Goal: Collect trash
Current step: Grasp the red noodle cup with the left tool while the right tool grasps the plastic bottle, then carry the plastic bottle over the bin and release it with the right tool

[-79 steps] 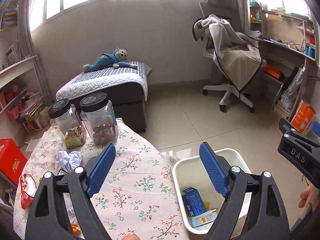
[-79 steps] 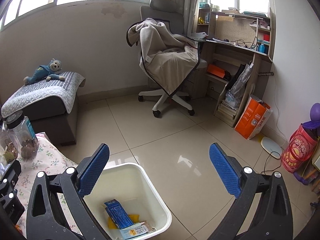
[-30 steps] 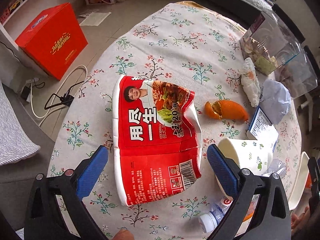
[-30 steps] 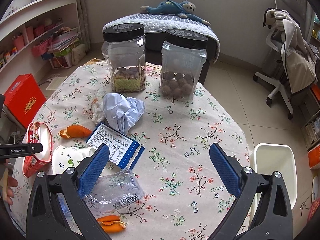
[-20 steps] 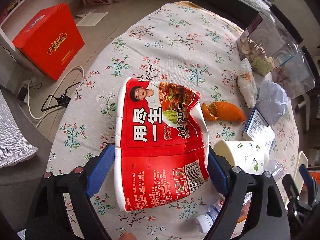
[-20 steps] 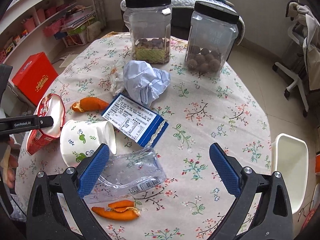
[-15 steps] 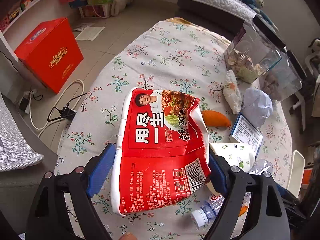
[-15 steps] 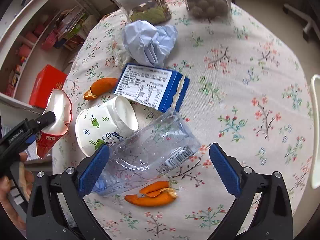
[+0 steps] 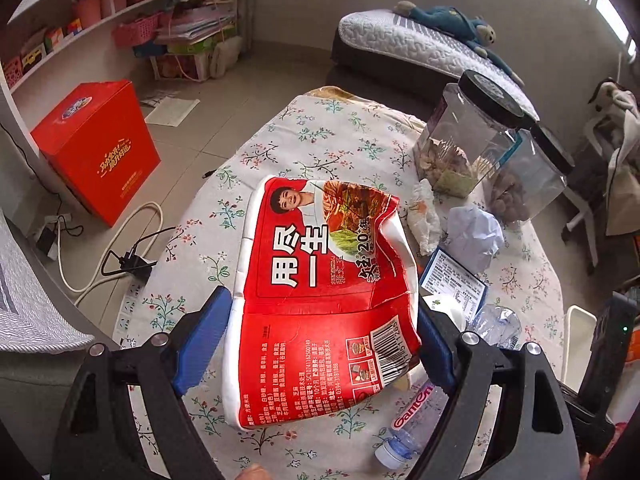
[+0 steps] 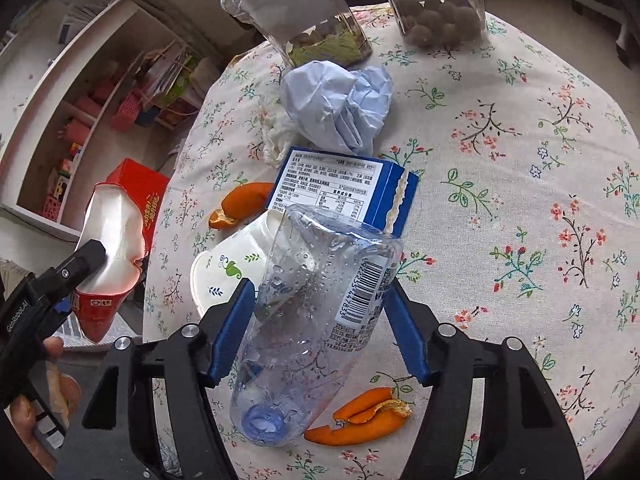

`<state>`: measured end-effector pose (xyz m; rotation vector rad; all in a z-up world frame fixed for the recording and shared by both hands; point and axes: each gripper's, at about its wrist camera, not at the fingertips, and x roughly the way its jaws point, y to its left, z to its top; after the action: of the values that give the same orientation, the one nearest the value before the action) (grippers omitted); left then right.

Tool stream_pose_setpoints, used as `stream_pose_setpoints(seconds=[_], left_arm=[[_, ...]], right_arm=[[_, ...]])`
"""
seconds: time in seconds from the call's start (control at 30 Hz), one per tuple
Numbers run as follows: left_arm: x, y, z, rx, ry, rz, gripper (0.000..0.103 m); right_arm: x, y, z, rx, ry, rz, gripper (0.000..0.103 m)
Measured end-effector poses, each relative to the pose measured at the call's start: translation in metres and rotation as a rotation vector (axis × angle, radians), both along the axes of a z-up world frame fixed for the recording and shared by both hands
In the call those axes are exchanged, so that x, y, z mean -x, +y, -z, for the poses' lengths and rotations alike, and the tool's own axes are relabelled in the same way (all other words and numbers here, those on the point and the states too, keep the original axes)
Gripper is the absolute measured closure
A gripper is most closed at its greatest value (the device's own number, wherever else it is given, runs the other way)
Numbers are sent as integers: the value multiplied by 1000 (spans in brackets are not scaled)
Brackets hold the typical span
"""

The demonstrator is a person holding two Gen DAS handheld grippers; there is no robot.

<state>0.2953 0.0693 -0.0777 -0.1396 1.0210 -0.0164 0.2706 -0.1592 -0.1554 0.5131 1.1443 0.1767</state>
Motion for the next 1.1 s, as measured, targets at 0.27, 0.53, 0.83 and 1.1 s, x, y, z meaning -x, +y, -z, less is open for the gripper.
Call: stream_pose_setpoints(seconds=[0.27,0.53,0.83,1.1], left_arm=[[14,-11,-27,-18,-150,13,20],[27,-24,-51,-55,-289,1,20],[41,-48,-63,-89,-369,2,20],[49,-81,-70,-100,-416,39,20]], right_arm=[[1,0,-46,136,-186,-52,45],[10,-19,-83,263,-356,-6,46],[19,-46,-110,311,-463,74,47],[35,-66,-125,367,-518,101,47]])
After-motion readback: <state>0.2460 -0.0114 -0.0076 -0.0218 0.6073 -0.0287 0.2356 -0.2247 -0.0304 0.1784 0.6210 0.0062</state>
